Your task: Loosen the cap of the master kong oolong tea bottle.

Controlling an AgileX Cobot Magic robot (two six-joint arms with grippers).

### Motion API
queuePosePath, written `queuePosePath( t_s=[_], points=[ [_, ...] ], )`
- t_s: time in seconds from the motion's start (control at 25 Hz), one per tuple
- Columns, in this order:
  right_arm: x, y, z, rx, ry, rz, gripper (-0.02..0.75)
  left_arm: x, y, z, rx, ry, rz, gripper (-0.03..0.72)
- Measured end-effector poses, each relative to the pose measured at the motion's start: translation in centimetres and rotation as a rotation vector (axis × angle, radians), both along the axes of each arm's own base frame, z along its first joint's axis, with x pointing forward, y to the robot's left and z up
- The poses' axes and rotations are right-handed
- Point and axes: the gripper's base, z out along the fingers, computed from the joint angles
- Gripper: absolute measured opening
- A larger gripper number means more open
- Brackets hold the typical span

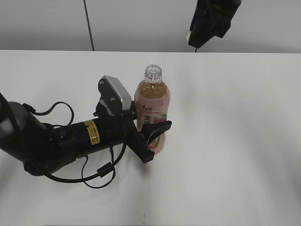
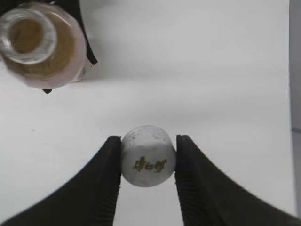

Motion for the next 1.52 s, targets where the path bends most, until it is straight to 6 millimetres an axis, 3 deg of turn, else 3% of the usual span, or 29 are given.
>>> queuePosePath(
  t_s=[0.16, 0.28, 0.48, 0.72, 0.96, 1.2, 1.36, 1.52],
  points=[
    [2.8, -2.6, -3.1, 0.034, 0.162, -0.471, 0.272, 0.0, 0.0, 0.0, -0.002, 0.000, 0.005, 0.374],
    [4.2, -4.6, -6.7, -0.009, 0.256, -0.740, 0.272, 0.1, 0.0, 0.0, -0.006, -0.001, 0.006, 0.374],
    [3.8, -7.2, -13.4, -0.126, 0.440, -0.910, 0.272, 0.0, 0.0, 0.0, -0.006, -0.001, 0.006, 0.374],
    [1.5, -8.8, -17.9, -0.196, 0.540, -1.026, 0.272, 0.0, 0.0, 0.1, -0.008, -0.002, 0.006, 0.374],
    [0.9, -9.3, -20.5, -0.200, 0.521, -1.124, 0.272, 0.0, 0.0, 0.1, -0.009, -0.002, 0.006, 0.374],
    [0.9, -9.4, -22.0, -0.217, 0.540, -1.164, 0.452, 0.0, 0.0, 0.1, -0.009, -0.003, 0.006, 0.374],
    [0.9, -9.4, -22.0, -0.216, 0.542, -1.164, 0.512, 0.0, 0.0, 0.1, -0.012, -0.007, 0.003, 0.374],
    [0.9, -9.4, -22.0, -0.215, 0.543, -1.165, 0.524, -0.1, 0.0, 0.0, -0.028, -0.014, -0.006, 0.468]
  ],
)
